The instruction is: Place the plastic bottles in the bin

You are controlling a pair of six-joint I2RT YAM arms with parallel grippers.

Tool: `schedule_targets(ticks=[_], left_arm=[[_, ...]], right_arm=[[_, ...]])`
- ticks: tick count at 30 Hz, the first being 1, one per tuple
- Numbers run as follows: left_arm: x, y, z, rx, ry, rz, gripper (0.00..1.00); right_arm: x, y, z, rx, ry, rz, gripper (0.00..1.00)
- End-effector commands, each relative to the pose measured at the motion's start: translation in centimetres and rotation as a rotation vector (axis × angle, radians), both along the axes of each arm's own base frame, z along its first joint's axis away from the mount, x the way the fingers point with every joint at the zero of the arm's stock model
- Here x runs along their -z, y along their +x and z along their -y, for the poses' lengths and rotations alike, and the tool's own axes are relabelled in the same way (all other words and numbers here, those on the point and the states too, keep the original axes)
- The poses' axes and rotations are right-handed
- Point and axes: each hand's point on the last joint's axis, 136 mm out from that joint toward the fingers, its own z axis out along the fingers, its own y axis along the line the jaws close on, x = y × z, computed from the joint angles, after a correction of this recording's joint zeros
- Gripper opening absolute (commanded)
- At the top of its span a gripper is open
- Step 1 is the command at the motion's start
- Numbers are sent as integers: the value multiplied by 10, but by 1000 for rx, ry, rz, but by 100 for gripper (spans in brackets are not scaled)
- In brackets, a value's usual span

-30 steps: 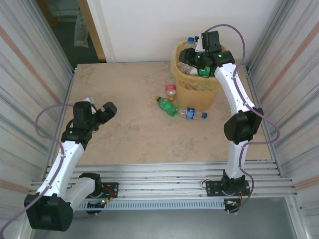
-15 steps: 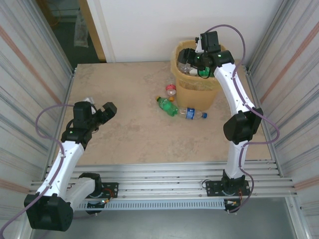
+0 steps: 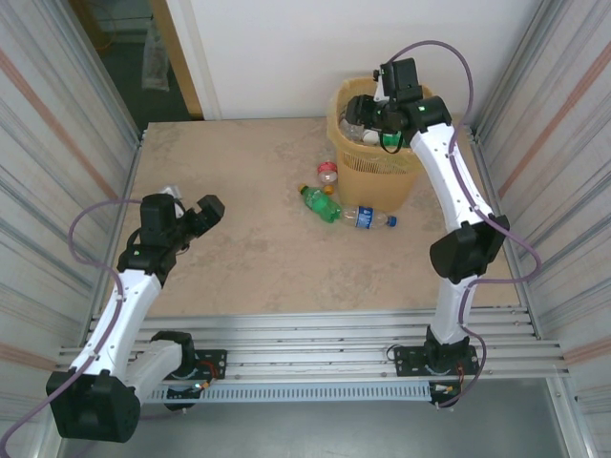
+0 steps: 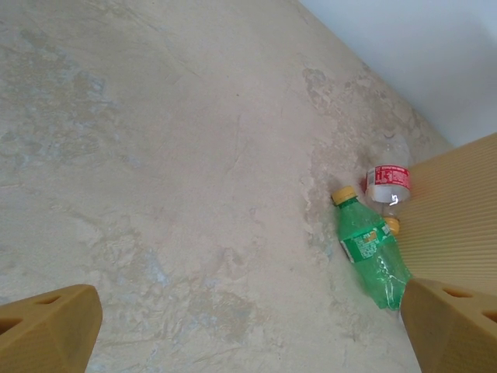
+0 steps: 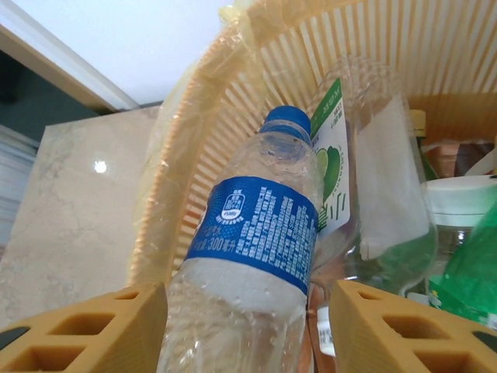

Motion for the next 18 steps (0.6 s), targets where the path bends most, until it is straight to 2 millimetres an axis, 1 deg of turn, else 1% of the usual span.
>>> schedule_targets(ticks=[1,6,10,14,18], left_arm=[[-3,6,5,24,-31,17,99],[-7,15,15,60,-57,18,99],[-8,26,29,104,-39,14,99],[-10,45,52,180,-1,2,99],[-10,71,78,258,30,-12,99]], right_arm=[[-27,-16,9,6,-47,52,53],[-39,-29,12,-3,-75,73,54],[-46,-44,20,8,-93,88,59],[-52,-63,32,33,-106,109,64],[-56,-84,47,64,-116,132,70]])
